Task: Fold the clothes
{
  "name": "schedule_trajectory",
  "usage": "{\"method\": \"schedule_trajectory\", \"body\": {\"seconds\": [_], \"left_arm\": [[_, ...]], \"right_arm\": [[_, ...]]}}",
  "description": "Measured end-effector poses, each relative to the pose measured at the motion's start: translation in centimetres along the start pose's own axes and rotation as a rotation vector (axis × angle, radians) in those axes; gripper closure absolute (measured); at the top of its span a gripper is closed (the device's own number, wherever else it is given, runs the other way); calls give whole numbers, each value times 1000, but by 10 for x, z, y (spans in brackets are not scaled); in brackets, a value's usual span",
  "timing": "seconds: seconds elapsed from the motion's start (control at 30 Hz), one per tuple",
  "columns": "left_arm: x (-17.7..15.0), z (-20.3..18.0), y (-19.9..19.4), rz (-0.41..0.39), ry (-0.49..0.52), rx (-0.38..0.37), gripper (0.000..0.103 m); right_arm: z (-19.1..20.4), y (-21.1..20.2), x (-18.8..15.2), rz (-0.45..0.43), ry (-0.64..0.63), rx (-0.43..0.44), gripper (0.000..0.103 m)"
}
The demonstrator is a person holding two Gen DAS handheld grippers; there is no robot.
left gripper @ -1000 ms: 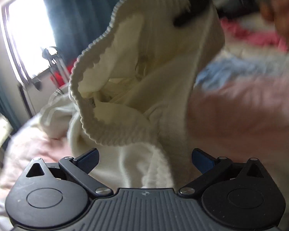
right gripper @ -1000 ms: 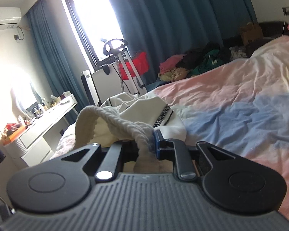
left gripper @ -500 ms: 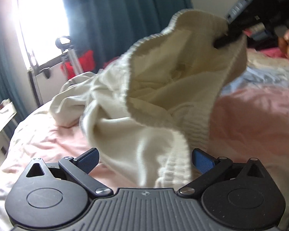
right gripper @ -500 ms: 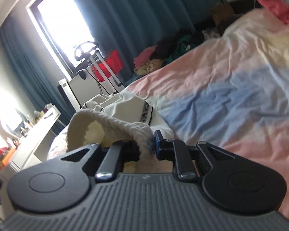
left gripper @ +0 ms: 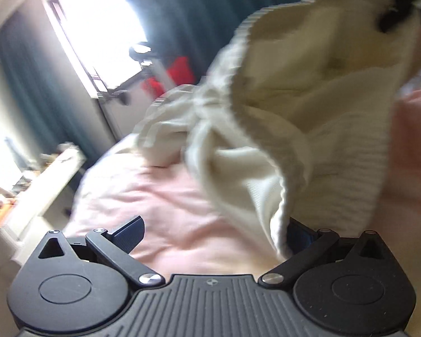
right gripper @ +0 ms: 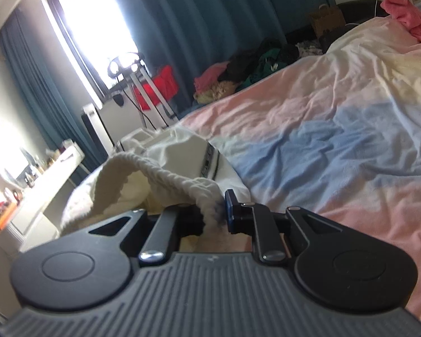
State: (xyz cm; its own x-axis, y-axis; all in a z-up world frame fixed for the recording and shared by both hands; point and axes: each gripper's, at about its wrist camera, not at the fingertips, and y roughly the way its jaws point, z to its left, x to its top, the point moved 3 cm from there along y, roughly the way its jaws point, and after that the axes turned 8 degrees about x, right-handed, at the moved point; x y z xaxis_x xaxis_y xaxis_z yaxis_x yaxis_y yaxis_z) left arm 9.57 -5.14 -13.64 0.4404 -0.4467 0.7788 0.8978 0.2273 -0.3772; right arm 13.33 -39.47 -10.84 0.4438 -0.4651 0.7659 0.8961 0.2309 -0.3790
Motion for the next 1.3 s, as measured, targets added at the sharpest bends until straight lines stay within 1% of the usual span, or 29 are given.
{"method": "schedule_trajectory", "body": {"seconds": [0.07, 0.13, 0.2, 0.27, 0.3, 0.33, 0.37, 0.4, 0.43, 0.5, 0.57, 0.63, 0.7, 0.8, 0.87, 0.93, 1.0, 1.03, 1.07, 1.17, 1.3], "left_arm": [[3, 16, 2, 3, -31, 63, 0], [8, 46, -2, -2, -142, 95, 0], [14, 77, -5, -32, -273, 132, 0], [19, 106, -8, -79, -356, 188, 0], [20, 118, -10, -101, -382, 216, 0], [21, 127, -11, -116, -395, 234, 0], [22, 133, -11, -116, -400, 230, 0], [22, 137, -10, -98, -403, 192, 0], [21, 140, -8, -60, -407, 116, 0], [13, 138, -4, 13, -425, -21, 0], [4, 137, -12, 58, -425, -103, 0], [-5, 140, -15, 93, -434, -164, 0], [-17, 140, -18, 119, -451, -228, 0], [-31, 141, -34, 126, -511, -301, 0], [-34, 145, -36, 119, -561, -333, 0], [-31, 149, -35, 109, -604, -353, 0], [-30, 148, -26, 124, -642, -362, 0], [-30, 147, -20, 135, -660, -366, 0], [-30, 146, -15, 146, -678, -369, 0], [-33, 143, 2, 191, -723, -370, 0], [-37, 141, 18, 222, -777, -375, 0]], "right_arm": [[-2, 2, -3, 41, -13, -10, 87], [-3, 5, -8, 85, -19, -11, 85], [-1, 12, -15, 150, -30, 7, 85], [6, 19, -24, 210, -48, 41, 82], [10, 23, -28, 240, -54, 65, 81], [14, 25, -32, 267, -58, 94, 77], [19, 26, -35, 291, -61, 122, 74], [23, 27, -37, 313, -67, 142, 72], [27, 27, -39, 335, -82, 149, 71], [33, 22, -41, 374, -117, 163, 60], [35, 11, -41, 386, -110, 212, 29], [36, -3, -39, 372, -79, 256, 18], [37, -14, -37, 347, -71, 272, 19], [36, -18, -33, 294, -74, 244, 19], [34, -16, -29, 240, -47, 229, 18], [34, -12, -26, 191, -13, 264, 18], [41, -3, -25, 192, -21, 323, 18], [46, 3, -26, 198, -37, 332, 20], [51, 10, -28, 203, -63, 317, 22], [63, 33, -38, 231, -145, 258, 25], [64, 59, -50, 277, -169, 221, 27]]}}
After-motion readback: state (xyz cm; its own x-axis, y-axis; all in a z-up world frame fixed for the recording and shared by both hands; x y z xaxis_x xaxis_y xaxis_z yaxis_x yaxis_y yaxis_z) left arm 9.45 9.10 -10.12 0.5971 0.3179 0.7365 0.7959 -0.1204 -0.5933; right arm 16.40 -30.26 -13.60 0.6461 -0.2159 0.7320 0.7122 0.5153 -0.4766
